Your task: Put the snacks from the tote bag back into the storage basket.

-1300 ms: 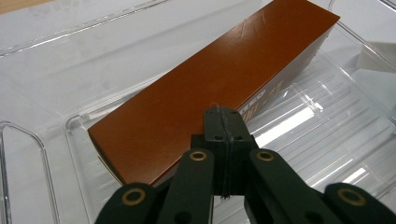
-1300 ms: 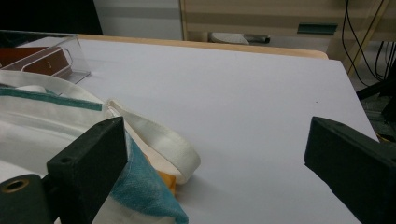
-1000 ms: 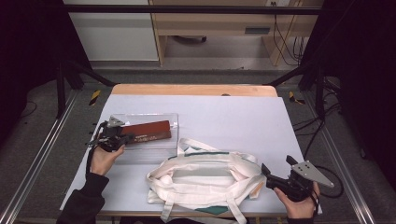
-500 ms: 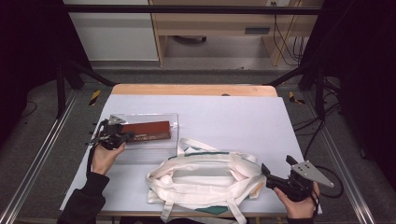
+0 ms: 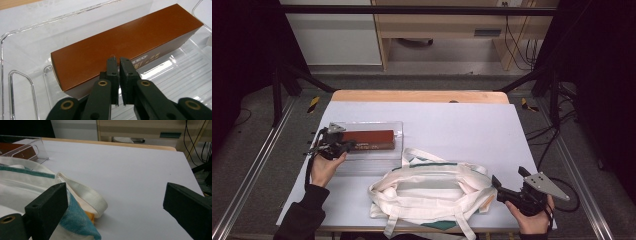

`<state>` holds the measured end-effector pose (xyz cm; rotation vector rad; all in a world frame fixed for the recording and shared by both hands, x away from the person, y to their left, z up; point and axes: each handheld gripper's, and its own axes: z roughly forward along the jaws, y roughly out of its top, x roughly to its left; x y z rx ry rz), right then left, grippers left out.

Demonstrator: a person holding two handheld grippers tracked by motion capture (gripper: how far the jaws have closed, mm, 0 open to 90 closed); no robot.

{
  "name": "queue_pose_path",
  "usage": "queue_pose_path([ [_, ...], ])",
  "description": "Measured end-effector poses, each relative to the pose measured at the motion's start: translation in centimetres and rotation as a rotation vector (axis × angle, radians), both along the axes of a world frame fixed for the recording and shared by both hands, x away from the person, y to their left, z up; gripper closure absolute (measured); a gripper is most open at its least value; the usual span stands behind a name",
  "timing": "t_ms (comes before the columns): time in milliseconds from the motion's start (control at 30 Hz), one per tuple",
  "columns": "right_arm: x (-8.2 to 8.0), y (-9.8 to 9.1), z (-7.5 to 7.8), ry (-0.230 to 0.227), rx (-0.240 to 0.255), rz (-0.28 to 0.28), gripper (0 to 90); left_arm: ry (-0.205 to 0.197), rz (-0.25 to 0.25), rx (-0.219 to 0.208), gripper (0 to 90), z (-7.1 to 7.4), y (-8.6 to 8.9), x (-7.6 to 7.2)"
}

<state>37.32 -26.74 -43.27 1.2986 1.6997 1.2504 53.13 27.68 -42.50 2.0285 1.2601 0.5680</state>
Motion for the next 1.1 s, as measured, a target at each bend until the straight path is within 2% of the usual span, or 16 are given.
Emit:
queue_pose_path([
  [67, 0.0, 0.0, 0.0, 0.0, -0.001, 0.0, 6.6, -0.006, -0.002, 0.013, 82.3, 0.2, 0.1, -0.2],
  [167, -0.1, -0.1, 0.1, -0.002, -0.003, 0.0, 6.5, -0.025, -0.004, -0.008, 79.1, 0.6, 0.3, -0.7],
  [233, -0.1, -0.1, 0.1, -0.003, 0.003, 0.0, 6.6, -0.059, -0.017, -0.021, 75.0, 0.9, 0.4, -1.3],
  [300, -0.2, -0.2, 0.2, -0.005, 0.003, -0.001, 6.5, -0.097, -0.009, -0.034, 68.8, 1.2, 0.5, -2.1],
  [333, -0.2, -0.2, 0.2, -0.007, -0.001, -0.002, 6.5, -0.097, -0.009, -0.034, 66.2, 1.2, 0.5, -2.1],
  [400, -0.2, -0.2, 0.2, -0.007, 0.001, -0.003, 6.5, -0.147, -0.033, -0.065, 61.1, 1.7, 0.8, -3.2],
  [433, -0.2, -0.2, 0.2, -0.006, -0.001, -0.002, 6.5, -0.147, -0.033, -0.065, 58.2, 1.7, 0.8, -3.2],
  [467, -0.2, -0.2, 0.2, -0.006, -0.001, -0.002, 6.5, -0.168, -0.036, -0.067, 58.2, 1.8, 0.8, -3.6],
  [500, -0.2, -0.2, 0.2, -0.006, 0.002, -0.002, 6.5, -0.198, -0.035, -0.067, 52.5, 2.0, 0.8, -4.4],
  [567, -0.2, -0.3, 0.1, -0.009, -0.001, -0.005, 6.5, -0.222, -0.045, -0.074, 46.4, 2.1, 0.9, -5.1],
  [633, -0.3, -0.3, 0.2, -0.008, 0.0, -0.006, 6.5, -0.229, -0.049, -0.074, 40.5, 2.1, 1.0, -5.4],
  [700, -0.3, -0.4, 0.2, -0.008, -0.001, -0.009, 6.5, -0.246, -0.066, -0.086, 36.4, 1.8, 1.3, -6.4],
  [833, -0.4, -0.6, 0.1, -0.008, 0.001, -0.015, 6.4, -0.254, -0.056, -0.115, 29.3, 1.5, 1.8, -7.3],
  [933, -0.4, -0.7, 0.1, -0.009, 0.004, -0.019, 6.4, -0.243, -0.063, -0.117, 24.0, 1.0, 2.0, -7.9],
  [1067, -0.4, -0.8, 0.1, -0.009, 0.002, -0.023, 6.3, -0.252, -0.052, -0.115, 19.5, 0.7, 2.3, -8.5],
  [1100, -0.4, -0.9, 0.1, -0.01, 0.006, -0.025, 6.3, -0.263, -0.047, -0.126, 18.8, 0.6, 2.7, -9.0],
])
